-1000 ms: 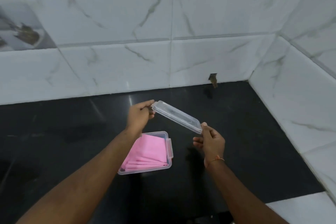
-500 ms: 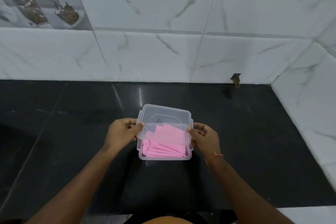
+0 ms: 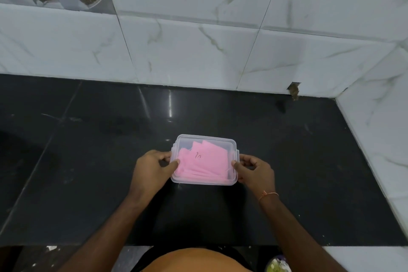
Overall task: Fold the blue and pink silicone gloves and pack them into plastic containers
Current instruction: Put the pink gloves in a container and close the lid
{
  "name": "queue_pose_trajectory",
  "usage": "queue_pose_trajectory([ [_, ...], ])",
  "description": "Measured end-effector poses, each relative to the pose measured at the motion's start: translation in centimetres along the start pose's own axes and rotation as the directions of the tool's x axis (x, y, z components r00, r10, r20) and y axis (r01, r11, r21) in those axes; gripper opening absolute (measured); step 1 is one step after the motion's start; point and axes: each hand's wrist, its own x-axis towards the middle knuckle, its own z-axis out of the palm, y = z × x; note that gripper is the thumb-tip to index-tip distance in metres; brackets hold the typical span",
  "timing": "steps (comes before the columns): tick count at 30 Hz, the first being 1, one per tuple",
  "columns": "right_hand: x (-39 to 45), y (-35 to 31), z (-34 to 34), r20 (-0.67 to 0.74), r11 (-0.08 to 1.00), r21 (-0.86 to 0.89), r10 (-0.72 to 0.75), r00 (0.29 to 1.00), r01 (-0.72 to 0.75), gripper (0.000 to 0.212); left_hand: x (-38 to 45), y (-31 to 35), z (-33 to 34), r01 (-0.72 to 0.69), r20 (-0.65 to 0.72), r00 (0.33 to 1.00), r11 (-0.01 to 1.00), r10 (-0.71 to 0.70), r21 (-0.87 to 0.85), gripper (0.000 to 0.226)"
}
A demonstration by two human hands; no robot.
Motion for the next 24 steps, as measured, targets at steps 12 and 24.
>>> queue_pose_trajectory([
  [12,0.5,0.2,-0.2,0.082,0.998,-0.023,0.056,0.995,-0.054,0.02,0.6,-0.9,0.5,0.337,0.143,0.941,0.869,-0.305,-0.363,0.022],
  [24,1.5,0.0,-0.9,0.238,0.938,-0.037,0.344,0.908,-0.346,0.081,2.5,0.8,0.4,0.645,0.515,0.754,0.605,-0.407,-0.466,0.057],
])
